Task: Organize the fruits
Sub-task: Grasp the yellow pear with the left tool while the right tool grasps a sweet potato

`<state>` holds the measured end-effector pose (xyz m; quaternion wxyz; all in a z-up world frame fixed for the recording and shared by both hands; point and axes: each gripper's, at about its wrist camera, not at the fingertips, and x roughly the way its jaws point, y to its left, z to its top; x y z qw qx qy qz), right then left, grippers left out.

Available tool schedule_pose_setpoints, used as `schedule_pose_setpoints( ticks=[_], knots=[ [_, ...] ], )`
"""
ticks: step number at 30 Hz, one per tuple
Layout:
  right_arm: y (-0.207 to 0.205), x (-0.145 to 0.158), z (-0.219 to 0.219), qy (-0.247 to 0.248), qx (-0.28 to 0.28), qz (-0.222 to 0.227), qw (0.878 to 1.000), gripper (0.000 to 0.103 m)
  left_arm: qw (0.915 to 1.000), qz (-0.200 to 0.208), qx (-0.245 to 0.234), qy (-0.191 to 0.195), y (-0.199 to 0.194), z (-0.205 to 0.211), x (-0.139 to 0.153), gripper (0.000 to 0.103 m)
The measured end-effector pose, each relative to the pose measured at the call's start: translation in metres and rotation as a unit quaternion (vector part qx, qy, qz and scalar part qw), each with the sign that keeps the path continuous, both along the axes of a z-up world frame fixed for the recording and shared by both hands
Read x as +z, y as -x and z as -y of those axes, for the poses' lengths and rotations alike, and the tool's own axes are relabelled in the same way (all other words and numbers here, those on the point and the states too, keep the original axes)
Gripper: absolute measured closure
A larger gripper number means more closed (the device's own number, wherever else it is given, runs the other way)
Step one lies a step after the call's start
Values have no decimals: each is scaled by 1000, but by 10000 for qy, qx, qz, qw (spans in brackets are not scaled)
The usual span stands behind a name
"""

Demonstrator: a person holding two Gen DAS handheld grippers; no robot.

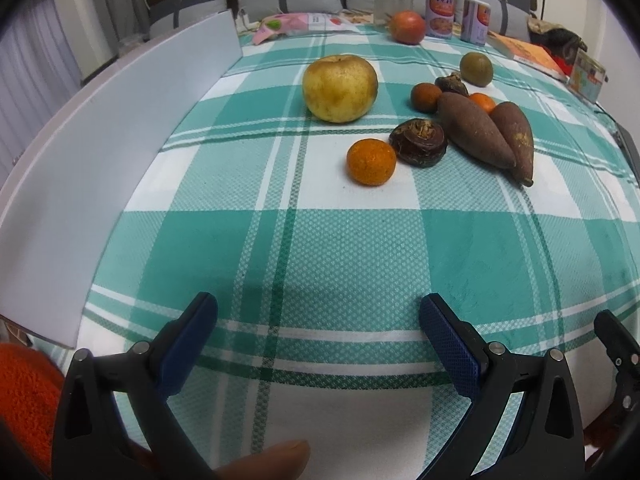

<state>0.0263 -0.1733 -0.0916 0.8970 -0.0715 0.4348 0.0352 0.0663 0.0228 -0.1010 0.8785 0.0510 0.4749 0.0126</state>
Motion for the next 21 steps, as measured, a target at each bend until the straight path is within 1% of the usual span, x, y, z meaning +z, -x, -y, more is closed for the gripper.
schedule_pose_setpoints(
  ticks=[3, 5, 9, 11, 15, 21],
  knots=[
    [-5, -7, -1, 35, -2, -100, 9999, 0, 10000, -9, 55, 52, 0, -2, -1, 1],
    [-7, -12, 1, 13, -33, -184, 9998, 0, 9997, -60, 129, 184, 0, -5, -2, 0],
    [-7, -13, 3, -90, -60, -206, 9997, 0, 9986, -161, 228, 446, -1, -12, -4, 0],
    [-7, -14, 4, -144, -79, -231, 9996, 0, 9988, -142, 220, 421, -1, -10, -4, 0],
    [-9, -17, 12, -445, -187, -365, 9982, 0, 9987, -166, 224, 437, -1, -9, -4, 0],
    [-9, -18, 12, -473, -229, -378, 9979, 0, 9986, -154, 209, 451, 1, -11, -5, 0]
  ],
)
